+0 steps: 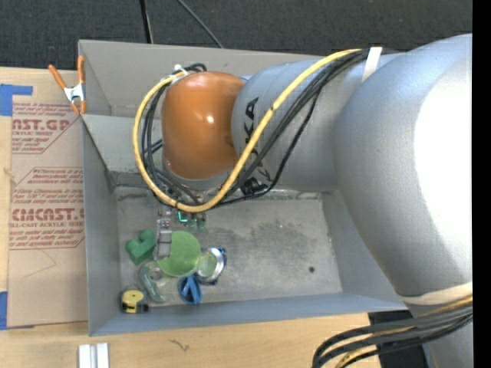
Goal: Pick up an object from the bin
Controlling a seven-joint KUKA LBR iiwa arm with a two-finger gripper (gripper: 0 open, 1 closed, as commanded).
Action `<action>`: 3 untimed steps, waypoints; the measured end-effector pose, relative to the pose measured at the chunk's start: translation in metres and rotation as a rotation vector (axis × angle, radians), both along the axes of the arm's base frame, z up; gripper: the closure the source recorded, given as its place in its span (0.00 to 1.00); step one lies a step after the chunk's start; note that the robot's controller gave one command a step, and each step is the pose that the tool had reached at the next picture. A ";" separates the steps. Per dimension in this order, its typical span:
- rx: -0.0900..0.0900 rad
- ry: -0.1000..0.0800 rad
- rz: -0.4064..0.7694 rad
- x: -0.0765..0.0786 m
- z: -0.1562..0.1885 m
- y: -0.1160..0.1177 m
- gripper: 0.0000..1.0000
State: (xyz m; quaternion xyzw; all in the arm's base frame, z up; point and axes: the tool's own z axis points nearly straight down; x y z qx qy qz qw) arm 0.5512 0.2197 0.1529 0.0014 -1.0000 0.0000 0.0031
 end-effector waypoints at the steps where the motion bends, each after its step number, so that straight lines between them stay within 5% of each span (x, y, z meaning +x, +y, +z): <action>1: 0.000 -0.005 -0.105 -0.024 -0.085 -0.046 0.00; 2: 0.003 -0.008 -0.100 -0.023 -0.081 -0.044 1.00; 3: 0.004 -0.014 -0.088 -0.022 0.066 -0.034 1.00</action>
Offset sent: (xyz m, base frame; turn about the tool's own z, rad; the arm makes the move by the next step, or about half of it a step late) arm -0.0241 -0.0455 -0.0829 0.1014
